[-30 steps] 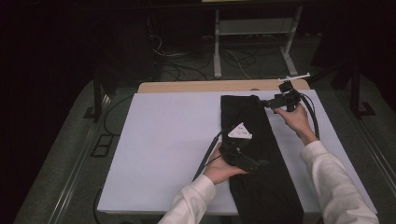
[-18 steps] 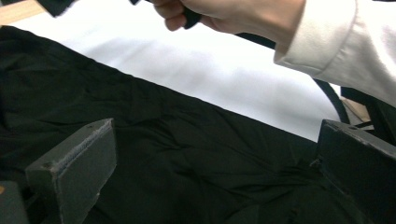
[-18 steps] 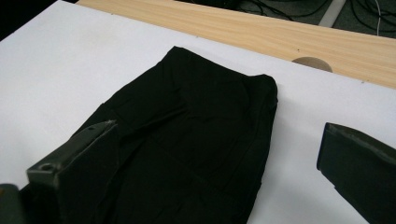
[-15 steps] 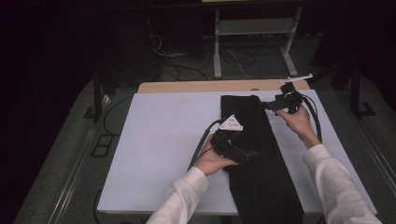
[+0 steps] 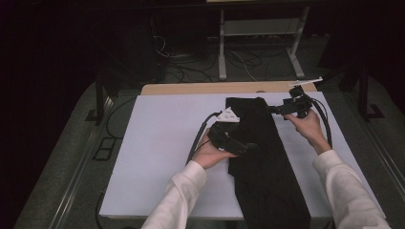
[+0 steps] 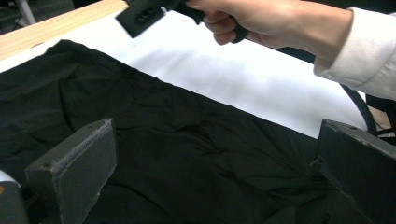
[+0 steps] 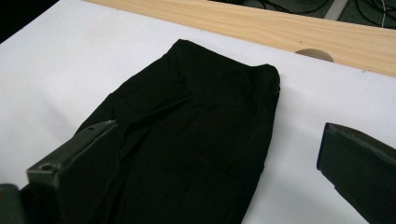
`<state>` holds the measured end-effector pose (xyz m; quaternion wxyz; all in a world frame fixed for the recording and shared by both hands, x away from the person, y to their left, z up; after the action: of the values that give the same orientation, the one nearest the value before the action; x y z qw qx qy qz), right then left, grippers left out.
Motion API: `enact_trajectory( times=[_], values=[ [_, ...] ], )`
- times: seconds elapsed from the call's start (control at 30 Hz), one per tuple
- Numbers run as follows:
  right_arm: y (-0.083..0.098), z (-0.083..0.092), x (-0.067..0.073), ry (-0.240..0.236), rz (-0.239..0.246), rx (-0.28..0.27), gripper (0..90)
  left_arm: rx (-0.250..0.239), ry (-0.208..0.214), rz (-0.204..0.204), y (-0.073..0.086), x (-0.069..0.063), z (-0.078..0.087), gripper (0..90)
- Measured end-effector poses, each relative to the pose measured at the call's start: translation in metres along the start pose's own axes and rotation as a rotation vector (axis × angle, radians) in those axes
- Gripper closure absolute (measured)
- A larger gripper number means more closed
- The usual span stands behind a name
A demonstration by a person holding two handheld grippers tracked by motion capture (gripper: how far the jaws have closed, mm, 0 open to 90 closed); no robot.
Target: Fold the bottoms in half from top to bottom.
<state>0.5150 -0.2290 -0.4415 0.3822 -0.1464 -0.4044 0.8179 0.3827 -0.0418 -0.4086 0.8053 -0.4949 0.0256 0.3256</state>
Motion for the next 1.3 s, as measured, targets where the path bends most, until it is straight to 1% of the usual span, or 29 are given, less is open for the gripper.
enact_trajectory(
  times=[0.1, 0.23, 0.47, 0.9, 1.07, 1.17, 1.23, 1.27, 1.3],
  values=[
    [0.001, 0.003, 0.000, 0.002, 0.001, -0.002, 0.0, -0.007, -0.009, 0.008, -0.004, 0.005, 0.002, 0.0],
    [0.002, 0.005, -0.001, 0.001, 0.001, -0.006, 0.0, -0.005, -0.019, 0.006, -0.008, 0.012, 0.004, 0.0],
    [0.008, 0.003, -0.002, -0.005, -0.004, 0.001, 0.0, 0.003, -0.032, 0.018, -0.014, 0.026, 0.006, 0.0],
    [0.014, 0.002, -0.004, -0.010, -0.017, 0.003, 0.0, -0.011, -0.058, 0.029, -0.029, 0.052, 0.009, 0.0],
    [0.016, 0.002, -0.005, -0.012, -0.021, 0.006, 0.0, -0.006, -0.072, 0.055, -0.031, 0.066, 0.007, 0.0],
    [0.018, 0.001, -0.006, -0.017, -0.028, 0.006, 0.0, -0.019, -0.072, 0.079, -0.032, 0.075, 0.005, 0.0],
    [0.021, 0.000, -0.008, -0.019, -0.034, 0.011, 0.0, -0.035, -0.051, 0.111, -0.032, 0.079, 0.004, 0.0],
    [0.021, 0.000, -0.008, -0.019, -0.034, 0.011, 0.0, -0.042, -0.046, 0.128, -0.032, 0.082, 0.003, 0.0],
    [0.022, -0.001, -0.008, -0.020, -0.037, 0.010, 0.0, -0.046, -0.049, 0.134, -0.032, 0.085, 0.002, 0.0]
  ],
)
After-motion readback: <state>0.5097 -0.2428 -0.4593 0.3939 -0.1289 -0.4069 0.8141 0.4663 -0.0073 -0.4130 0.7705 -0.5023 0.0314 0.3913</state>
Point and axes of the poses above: each handheld gripper's, and its own axes: z roughly backward along the jaws, y roughly out of its underside, x roughly to its left, the point moved 8 cm from there along -z, roughly forward along the jaws, and after that the axes turned 14 degrees about z, right-handed, at the moved point
